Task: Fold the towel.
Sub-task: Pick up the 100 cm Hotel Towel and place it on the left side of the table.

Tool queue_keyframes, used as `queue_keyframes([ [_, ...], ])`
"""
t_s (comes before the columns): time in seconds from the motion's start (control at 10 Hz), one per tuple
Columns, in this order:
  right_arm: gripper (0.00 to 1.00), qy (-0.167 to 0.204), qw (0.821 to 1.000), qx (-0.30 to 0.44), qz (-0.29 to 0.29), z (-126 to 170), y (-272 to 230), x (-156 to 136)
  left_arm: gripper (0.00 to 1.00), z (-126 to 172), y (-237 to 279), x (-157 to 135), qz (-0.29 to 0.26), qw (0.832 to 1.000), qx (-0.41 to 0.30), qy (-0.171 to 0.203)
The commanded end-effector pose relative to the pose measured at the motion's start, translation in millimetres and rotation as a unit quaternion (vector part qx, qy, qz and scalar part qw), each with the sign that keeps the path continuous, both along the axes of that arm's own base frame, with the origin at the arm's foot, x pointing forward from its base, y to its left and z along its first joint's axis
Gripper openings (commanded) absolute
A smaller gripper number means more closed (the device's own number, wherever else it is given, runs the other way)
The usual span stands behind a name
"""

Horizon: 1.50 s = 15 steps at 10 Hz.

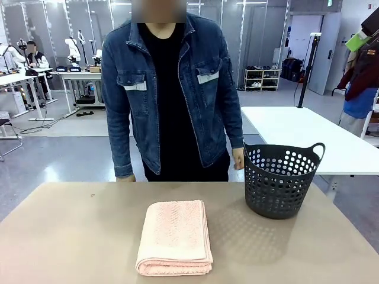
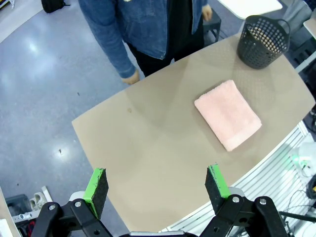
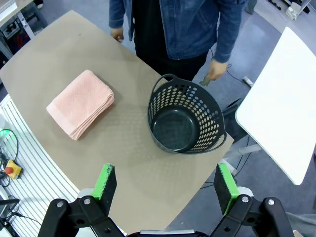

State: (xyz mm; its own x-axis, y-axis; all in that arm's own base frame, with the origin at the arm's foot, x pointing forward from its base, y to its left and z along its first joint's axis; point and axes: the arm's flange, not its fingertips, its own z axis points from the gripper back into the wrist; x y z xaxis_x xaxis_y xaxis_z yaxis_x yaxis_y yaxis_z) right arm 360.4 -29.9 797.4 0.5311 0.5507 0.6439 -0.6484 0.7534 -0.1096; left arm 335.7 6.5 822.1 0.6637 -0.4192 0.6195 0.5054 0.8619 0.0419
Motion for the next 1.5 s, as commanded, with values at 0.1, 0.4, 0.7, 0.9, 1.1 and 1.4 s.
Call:
queue_keyframes([
  [0.1,1.00,0.006,1.000,-0.001,-0.001,2,-2,1,1.00,-51,-24,45,-0.014,0.998,-0.033,0.052],
  [0.4,1.00,0.006,1.000,-0.001,-0.001,2,-2,1,1.00,-142,-67,82,-0.023,0.991,-0.068,0.110],
  [0.7,1.00,0.006,1.000,-0.001,-0.001,2,-2,1,1.00,-251,-126,96,-0.014,0.976,-0.128,0.177],
  [0.9,1.00,0.006,1.000,-0.001,-0.001,2,-2,1,1.00,-307,-164,97,-0.015,0.962,-0.166,0.216],
  [1.1,1.00,0.006,1.000,-0.001,-0.001,2,-2,1,1.00,-352,-193,98,-0.010,0.958,-0.184,0.222],
  [1.4,1.00,0.006,1.000,-0.001,-0.001,2,-2,1,1.00,-417,-224,101,0.005,0.956,-0.203,0.211],
])
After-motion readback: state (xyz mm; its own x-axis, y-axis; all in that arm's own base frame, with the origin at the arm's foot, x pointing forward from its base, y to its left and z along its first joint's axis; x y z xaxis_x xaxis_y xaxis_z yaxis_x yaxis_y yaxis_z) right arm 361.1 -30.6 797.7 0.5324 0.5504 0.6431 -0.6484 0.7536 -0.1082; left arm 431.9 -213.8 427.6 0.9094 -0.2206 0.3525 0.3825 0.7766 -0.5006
